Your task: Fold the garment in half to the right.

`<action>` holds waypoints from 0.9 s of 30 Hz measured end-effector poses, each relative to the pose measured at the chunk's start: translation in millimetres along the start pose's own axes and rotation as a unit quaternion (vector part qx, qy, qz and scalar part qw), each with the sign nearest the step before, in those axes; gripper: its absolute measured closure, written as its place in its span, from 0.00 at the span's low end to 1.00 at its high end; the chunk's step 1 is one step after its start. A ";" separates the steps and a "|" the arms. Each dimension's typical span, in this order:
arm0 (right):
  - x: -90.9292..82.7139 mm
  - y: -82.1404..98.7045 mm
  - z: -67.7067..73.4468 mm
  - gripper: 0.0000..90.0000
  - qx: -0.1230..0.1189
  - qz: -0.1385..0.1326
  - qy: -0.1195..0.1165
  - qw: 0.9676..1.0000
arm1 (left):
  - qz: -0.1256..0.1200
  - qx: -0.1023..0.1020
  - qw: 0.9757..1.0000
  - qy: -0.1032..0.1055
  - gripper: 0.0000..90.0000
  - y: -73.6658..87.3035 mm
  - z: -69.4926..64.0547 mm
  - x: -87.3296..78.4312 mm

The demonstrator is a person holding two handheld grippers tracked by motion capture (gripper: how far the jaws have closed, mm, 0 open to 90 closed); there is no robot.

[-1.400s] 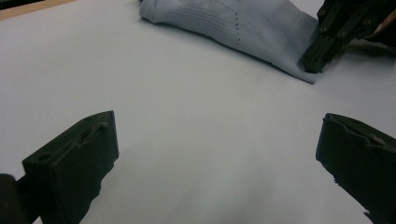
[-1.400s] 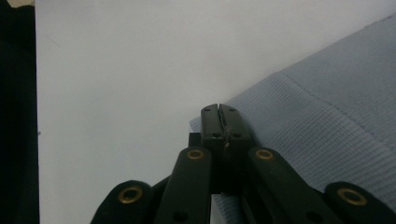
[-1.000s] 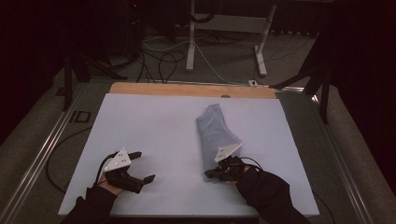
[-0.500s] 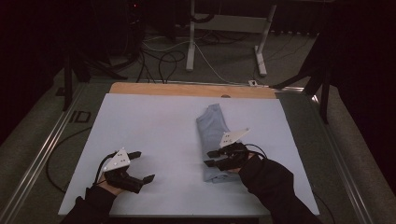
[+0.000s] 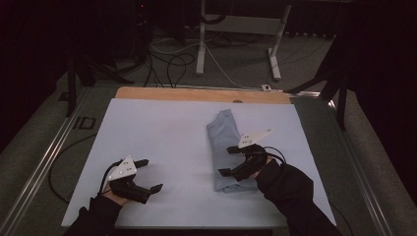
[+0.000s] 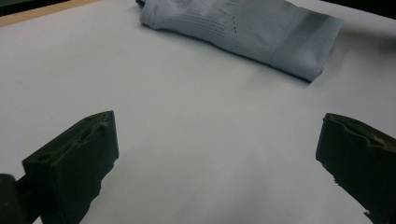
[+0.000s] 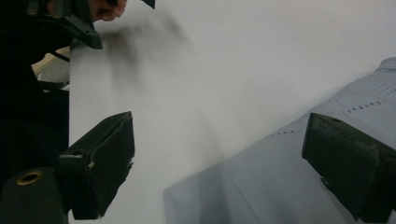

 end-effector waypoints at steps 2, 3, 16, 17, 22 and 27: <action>-3.1 1.0 -1.8 0.11 0.003 -0.003 0.006 1.000 | 0.000 0.000 1.000 0.000 0.00 0.0 0.3 0.0; -5.0 2.2 -3.2 0.11 0.003 -0.006 0.015 1.000 | 0.000 -0.001 1.000 0.000 0.00 -0.1 0.4 -0.1; -28.6 35.4 -14.2 0.11 0.027 -0.025 0.074 0.997 | -0.002 0.000 1.000 0.000 0.00 0.2 0.8 -1.4; -28.6 35.4 -14.2 0.11 0.027 -0.025 0.074 0.997 | -0.002 0.000 1.000 0.000 0.00 0.2 1.0 -1.3; -37.0 58.4 -18.5 0.11 0.043 -0.026 0.097 0.994 | 0.000 0.000 1.000 0.000 0.00 0.7 1.4 -1.1; -40.5 72.0 -21.9 0.11 0.056 -0.029 0.110 0.992 | -0.001 0.002 1.000 -0.001 0.00 0.7 1.4 -2.1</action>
Point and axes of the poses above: each handheld gripper's, and its own axes: x roughly forward along the jaws, y roughly out of its underside, z roughly to its left, the point moved 3 cm from there along x, roughly forward along the jaws, and after that the axes turned 1 degree about y, right-handed, at the moved point
